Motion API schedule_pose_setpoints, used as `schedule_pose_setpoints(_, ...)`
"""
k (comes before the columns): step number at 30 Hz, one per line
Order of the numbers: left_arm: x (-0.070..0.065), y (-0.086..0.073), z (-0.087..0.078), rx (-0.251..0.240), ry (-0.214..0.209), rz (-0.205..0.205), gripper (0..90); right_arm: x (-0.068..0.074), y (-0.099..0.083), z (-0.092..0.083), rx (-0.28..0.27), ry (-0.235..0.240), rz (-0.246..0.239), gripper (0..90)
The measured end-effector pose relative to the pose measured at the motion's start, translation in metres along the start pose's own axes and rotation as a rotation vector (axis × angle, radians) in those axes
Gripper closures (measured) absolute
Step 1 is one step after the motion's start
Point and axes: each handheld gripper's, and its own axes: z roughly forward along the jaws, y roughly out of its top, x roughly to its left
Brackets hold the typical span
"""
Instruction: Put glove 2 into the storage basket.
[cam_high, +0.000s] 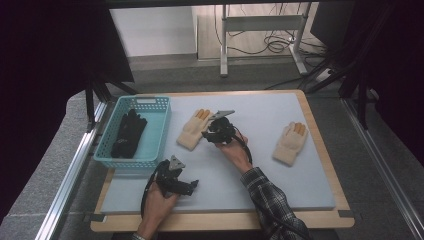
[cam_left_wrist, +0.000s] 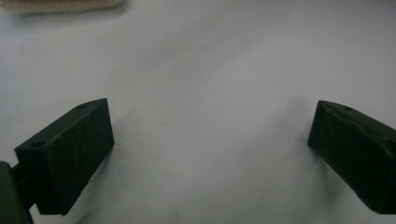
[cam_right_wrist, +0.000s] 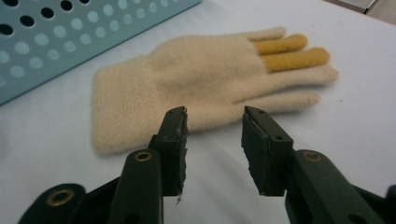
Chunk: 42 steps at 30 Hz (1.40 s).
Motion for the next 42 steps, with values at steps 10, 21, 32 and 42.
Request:
schedule_pose_setpoints(10,0.0,0.0,0.0,-0.002,-0.001,-0.004,0.5,-0.006,0.007,0.03,0.025,-0.078,0.061,42.2)
schedule_pose_setpoints(21,0.0,0.0,0.0,0.001,0.0,-0.001,0.6,0.006,0.004,0.04,0.074,-0.051,0.057,84.6)
schedule_pose_setpoints(32,0.0,0.0,0.0,-0.001,-0.001,-0.004,0.6,-0.004,0.007,0.014,0.044,0.031,0.131,85.7)
schedule_pose_setpoints(42,0.0,0.0,0.0,0.001,0.0,0.001,0.5,-0.001,0.004,-0.045,-0.014,0.078,0.108,86.1)
